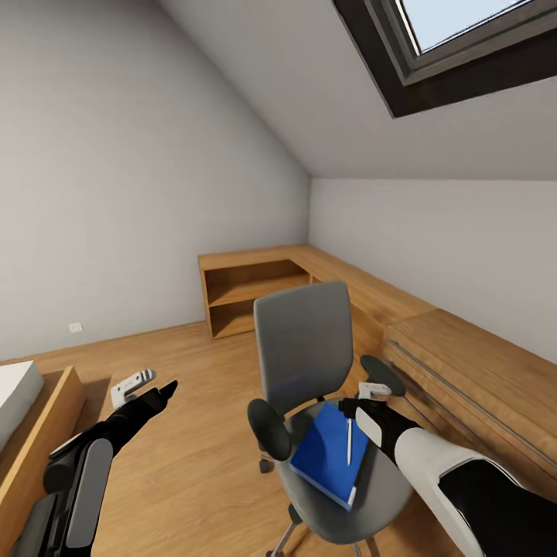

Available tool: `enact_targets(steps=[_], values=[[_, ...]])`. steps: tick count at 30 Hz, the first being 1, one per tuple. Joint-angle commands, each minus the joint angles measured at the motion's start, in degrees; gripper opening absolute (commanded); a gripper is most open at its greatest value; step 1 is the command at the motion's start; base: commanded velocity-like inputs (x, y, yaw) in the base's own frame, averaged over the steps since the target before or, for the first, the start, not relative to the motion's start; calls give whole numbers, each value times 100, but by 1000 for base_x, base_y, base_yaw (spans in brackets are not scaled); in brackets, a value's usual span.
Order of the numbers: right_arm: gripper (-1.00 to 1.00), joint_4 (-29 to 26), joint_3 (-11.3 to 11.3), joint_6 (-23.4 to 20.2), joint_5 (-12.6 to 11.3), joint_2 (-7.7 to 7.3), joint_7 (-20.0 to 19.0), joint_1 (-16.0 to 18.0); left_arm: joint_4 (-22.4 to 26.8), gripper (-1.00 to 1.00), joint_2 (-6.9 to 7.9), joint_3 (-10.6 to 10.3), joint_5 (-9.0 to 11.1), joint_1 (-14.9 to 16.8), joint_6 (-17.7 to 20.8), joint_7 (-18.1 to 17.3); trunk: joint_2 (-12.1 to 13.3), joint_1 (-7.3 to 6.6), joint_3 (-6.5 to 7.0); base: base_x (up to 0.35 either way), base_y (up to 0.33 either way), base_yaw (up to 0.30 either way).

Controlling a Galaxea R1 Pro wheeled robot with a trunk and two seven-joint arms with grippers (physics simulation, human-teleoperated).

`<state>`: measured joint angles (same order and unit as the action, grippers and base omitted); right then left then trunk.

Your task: In the bedroom, organize the workspace by keeping the computer under the desk, ensuring the monitor is on the desk, placing the keyboard on the desk next to the monitor, placing the mouse on the desk next to the keyboard, moving the folder from the swivel chair onto the desk next to the mouse, stacking the notebook on top of the folder with the pen on top of the notebook, and positioning the swivel chair next to the desk.

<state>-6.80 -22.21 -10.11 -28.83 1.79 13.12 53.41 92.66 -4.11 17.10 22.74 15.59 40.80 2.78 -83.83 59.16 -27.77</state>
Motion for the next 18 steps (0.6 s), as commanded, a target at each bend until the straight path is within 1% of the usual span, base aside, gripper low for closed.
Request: enact_targets(steps=[1, 5, 7, 12, 18], values=[[100, -17, -48, -39, -57, 1, 36, 3, 6, 100, -7, 14, 62, 5, 33, 29, -45, 22, -25, 0, 0, 0], [100, -22, -47, -40, -162, 5, 42, 3, 6, 100, -10, 20, 64, 5, 33, 29, -206, 110, -97, 0, 0, 5], [100, -23, -51, -36, -202, 11, 48, 3, 6, 100, -7, 21, 64, 5, 33, 29, -286, 154, -135, 0, 0, 128], [100, -23, -50, -35, -217, 11, 50, 3, 6, 100, -11, 22, 64, 5, 38, 31, -486, 264, -235, 0, 0, 196], [100, -14, -50, -15, -213, 6, 50, 3, 6, 100, -26, 22, 64, 5, 41, 42, -727, 396, -346, 0, 0, 45]])
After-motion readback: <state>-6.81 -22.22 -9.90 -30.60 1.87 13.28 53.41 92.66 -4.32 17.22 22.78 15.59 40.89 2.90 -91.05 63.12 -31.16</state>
